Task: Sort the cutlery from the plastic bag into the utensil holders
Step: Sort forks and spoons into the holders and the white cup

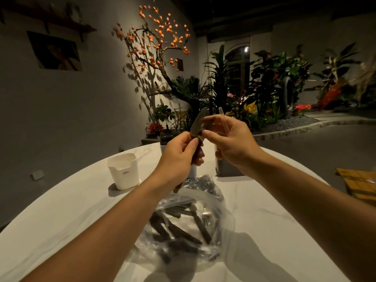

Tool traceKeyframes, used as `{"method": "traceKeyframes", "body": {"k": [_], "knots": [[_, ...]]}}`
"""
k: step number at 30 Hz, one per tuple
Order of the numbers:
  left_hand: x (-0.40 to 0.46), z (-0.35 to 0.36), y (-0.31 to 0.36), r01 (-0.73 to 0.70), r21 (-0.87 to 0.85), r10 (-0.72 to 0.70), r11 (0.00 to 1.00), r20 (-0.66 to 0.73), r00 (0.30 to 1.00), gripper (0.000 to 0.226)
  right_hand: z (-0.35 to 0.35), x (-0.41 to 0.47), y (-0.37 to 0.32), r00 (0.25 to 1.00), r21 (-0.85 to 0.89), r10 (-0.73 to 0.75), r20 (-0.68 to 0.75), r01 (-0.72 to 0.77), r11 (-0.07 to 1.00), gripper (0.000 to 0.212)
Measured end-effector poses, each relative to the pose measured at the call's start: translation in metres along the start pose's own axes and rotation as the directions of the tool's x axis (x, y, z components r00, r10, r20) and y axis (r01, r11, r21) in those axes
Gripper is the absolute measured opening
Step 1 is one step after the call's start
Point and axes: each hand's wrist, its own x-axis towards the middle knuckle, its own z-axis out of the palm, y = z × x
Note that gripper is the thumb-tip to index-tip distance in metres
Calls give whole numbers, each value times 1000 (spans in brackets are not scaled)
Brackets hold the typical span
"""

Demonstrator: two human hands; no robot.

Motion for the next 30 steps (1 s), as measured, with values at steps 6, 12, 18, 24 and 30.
{"method": "traceKeyframes", "body": {"k": [6, 12, 18, 24, 30], "knots": [[36, 33, 8, 21, -68, -19, 997, 30, 999, 25, -27, 27, 1, 989, -194, -128, -75, 111, 975, 44], [86, 51, 6, -21, 96, 16, 995, 53, 998, 12, -53, 54, 0, 954, -395, -283, -101, 222, 891, 69], [132, 70, 11, -17, 31, 14, 999, 99, 995, 20, -73, 85, 8, 900, -586, -432, -59, 319, 745, 66], [176, 78, 5, 74, -56, -66, 996, 138, 988, 26, -90, 128, 29, 872, -693, -485, -66, 309, 651, 54], [197, 83, -26, 138, -15, -138, 990, 3, 990, 26, -94, 150, 82, 940, -676, -328, -99, 178, 715, 53]]}}
